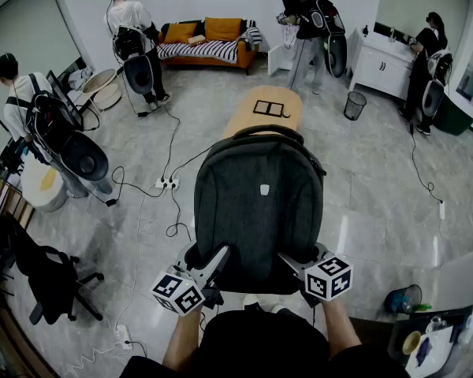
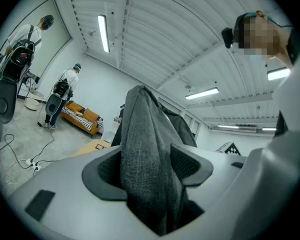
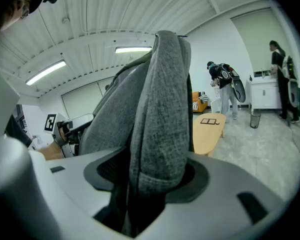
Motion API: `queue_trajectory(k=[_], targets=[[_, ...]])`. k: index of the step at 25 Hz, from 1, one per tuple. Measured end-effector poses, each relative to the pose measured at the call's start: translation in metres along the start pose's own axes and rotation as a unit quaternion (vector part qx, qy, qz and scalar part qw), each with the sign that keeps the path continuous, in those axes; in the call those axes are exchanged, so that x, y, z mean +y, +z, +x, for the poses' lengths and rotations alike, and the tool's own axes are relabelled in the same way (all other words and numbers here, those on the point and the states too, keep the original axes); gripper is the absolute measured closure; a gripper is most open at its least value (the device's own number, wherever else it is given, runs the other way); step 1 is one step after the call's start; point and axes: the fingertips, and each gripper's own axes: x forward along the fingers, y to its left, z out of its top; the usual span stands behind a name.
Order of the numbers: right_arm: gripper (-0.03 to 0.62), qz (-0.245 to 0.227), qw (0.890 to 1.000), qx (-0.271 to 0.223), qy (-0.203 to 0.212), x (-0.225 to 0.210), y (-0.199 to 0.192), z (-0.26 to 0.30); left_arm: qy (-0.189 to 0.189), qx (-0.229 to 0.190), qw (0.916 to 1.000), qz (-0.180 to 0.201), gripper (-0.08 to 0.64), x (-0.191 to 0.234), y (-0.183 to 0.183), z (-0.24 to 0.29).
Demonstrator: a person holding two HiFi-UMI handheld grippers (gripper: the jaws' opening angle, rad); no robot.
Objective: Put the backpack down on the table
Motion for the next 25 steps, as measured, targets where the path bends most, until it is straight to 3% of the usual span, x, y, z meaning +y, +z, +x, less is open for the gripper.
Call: queue_trajectory(k=[25], targets=[[0.356, 0.006, 1.000, -0.010, -0.007, -0.004, 0.004, -0.007, -0.013, -0.002, 0.9999, 0.008, 0.281, -0.008, 0.005, 0.006]])
